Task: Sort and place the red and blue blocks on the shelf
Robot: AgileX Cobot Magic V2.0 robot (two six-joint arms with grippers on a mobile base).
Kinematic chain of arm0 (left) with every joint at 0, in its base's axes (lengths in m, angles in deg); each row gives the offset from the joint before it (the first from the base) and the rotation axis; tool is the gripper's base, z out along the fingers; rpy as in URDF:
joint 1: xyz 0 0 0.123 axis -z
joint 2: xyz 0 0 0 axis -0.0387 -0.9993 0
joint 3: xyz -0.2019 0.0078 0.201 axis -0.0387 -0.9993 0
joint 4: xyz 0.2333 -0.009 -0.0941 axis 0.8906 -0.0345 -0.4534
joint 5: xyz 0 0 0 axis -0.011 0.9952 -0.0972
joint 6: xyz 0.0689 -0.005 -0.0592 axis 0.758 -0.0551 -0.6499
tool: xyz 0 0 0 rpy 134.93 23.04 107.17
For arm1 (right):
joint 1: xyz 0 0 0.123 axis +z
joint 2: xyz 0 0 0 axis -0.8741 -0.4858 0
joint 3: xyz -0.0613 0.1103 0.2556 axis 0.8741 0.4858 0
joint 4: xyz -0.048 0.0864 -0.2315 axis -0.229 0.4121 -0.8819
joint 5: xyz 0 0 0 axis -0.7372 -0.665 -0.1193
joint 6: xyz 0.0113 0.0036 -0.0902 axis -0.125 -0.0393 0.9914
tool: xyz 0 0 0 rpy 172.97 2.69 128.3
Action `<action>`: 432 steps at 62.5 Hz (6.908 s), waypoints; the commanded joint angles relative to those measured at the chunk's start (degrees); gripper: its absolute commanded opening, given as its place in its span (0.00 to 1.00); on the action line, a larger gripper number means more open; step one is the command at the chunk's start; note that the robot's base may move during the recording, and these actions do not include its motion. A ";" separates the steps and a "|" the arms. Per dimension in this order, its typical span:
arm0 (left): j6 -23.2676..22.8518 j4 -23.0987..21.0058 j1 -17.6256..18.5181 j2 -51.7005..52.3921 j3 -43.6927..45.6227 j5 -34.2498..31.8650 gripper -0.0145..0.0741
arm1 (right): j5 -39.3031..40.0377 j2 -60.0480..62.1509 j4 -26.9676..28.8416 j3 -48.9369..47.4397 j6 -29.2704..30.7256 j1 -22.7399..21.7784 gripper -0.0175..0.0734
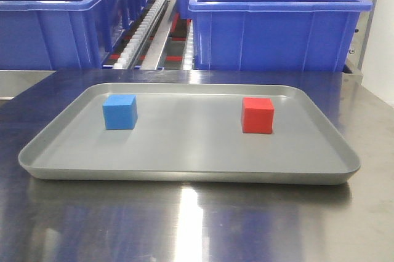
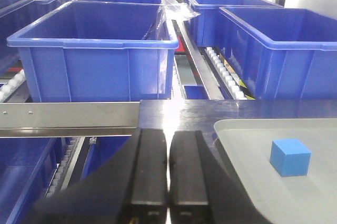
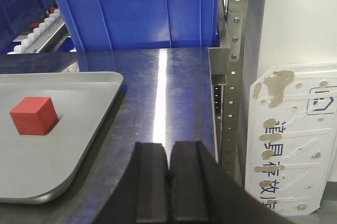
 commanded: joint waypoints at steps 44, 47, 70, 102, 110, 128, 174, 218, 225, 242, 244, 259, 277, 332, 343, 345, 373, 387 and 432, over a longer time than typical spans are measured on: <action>-0.06 -0.37 0.07 1.04 -1.70 -4.87 0.30 | 5.24 0.97 -0.77 0.00 0.52 -0.21 0.25; -0.06 -0.37 0.07 1.04 -1.70 -4.87 0.30 | 5.24 0.97 -1.35 0.00 0.52 -0.21 0.25; -0.06 -0.37 0.07 1.04 -1.70 -4.87 0.30 | 5.52 0.97 -1.50 0.00 0.52 -0.21 0.25; -0.06 -0.37 0.07 1.04 -1.70 -4.87 0.30 | 6.78 0.97 -3.45 0.00 0.52 -0.21 0.25; -0.06 -0.37 0.07 1.04 -1.70 -4.87 0.30 | 6.85 0.97 -4.97 0.00 0.52 -0.21 0.25; -0.06 -0.37 0.07 1.04 -1.70 -4.87 0.30 | 9.82 -3.09 -4.32 -0.39 0.46 -0.08 0.25; -0.06 -0.37 0.07 1.04 -1.70 -4.87 0.30 | 5.63 -59.49 -3.41 -31.70 0.46 -0.04 0.25; -0.06 -0.37 0.07 1.04 -1.70 -4.87 0.30 | -19.75 -73.55 0.29 -49.33 0.46 0.10 0.78; -0.06 -0.37 0.07 1.04 -1.70 -4.87 0.30 | -21.29 -73.75 1.72 -50.35 0.46 0.15 0.79; -0.06 -0.37 0.07 1.04 -1.70 -4.87 0.30 | -22.47 -73.94 5.60 -54.50 0.46 4.80 0.79; -0.06 -0.37 0.07 1.04 -1.70 -4.87 0.30 | -22.47 -74.17 6.38 -55.10 0.46 5.65 0.79; -0.06 -0.37 0.07 1.04 -1.70 -4.87 0.30 | -22.72 -77.97 9.34 -60.75 0.46 12.56 0.79; -0.06 -0.37 0.07 1.04 -1.70 -4.87 0.30 | -23.66 -86.88 9.50 -68.10 0.46 19.33 0.79; -0.06 -0.37 0.07 1.04 -1.70 -4.87 0.30 | -26.14 -98.56 9.91 -73.25 0.46 22.11 0.79; -0.06 -0.37 0.07 1.04 -1.70 -4.87 0.30 | -26.27 -99.46 9.91 -73.25 0.46 22.11 0.79; -0.06 -0.37 0.07 1.04 -1.70 -4.87 0.30 | -26.27 -99.46 9.91 -73.25 0.46 22.11 0.79; -0.06 -0.37 0.07 1.04 -1.70 -4.87 0.30 | -25.02 -99.51 9.91 -73.25 0.46 22.11 0.71; -0.06 -0.37 0.07 1.04 -1.70 -4.87 0.30 | -23.86 -99.51 9.91 -73.25 0.46 22.11 0.70; -0.06 -0.37 0.07 1.04 -1.70 -4.87 0.30 | -22.24 -92.64 7.89 -78.84 0.46 22.74 0.25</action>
